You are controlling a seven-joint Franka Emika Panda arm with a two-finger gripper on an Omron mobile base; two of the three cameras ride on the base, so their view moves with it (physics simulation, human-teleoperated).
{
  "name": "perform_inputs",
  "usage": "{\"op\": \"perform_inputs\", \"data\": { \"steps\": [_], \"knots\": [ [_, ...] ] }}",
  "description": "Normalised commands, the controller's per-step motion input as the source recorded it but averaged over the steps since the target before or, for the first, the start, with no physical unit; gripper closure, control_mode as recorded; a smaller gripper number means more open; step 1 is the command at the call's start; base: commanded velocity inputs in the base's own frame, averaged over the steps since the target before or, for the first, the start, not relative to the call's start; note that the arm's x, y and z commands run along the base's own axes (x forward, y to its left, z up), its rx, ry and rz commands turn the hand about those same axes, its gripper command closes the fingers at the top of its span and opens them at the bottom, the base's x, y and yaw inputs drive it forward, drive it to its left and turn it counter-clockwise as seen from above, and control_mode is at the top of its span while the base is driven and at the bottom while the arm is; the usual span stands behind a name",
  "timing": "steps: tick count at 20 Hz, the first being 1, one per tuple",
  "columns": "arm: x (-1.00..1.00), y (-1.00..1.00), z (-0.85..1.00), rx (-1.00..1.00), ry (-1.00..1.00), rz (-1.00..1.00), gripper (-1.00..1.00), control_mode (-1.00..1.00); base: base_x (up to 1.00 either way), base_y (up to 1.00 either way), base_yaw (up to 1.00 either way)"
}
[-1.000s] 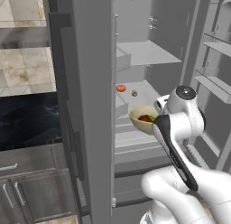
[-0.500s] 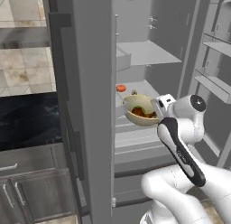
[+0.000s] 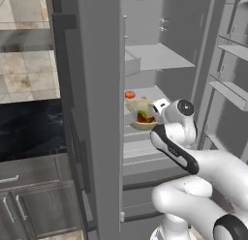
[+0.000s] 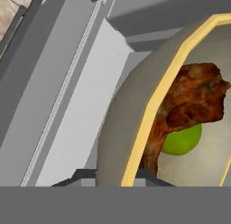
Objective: Pick the chicken drumstick and lime from their plates and place them in the bowl. Then put the bowl in the fridge.
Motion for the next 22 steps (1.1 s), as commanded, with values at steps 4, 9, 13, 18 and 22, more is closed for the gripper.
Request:
{"op": "perform_inputs", "data": {
  "steps": [4,9,13,18,22],
  "knots": [
    [0.72,0.01,-0.03,-0.02,0.06,0.00,1.00,-1.00,0.00,0.00,0.00],
    [0.69,0.04,0.00,0.00,0.05,0.00,1.00,-1.00,0.00,0.00,0.00],
    [0.61,0.09,-0.10,-0.01,0.06,0.06,1.00,-1.00,0.00,0.00,0.00],
    [0.51,0.09,-0.24,-0.07,0.02,0.10,1.00,-1.00,0.00,0.00,0.00],
    [0.43,0.06,-0.25,-0.06,0.00,0.10,1.00,-1.00,0.00,0.00,0.00]
  ]
}}
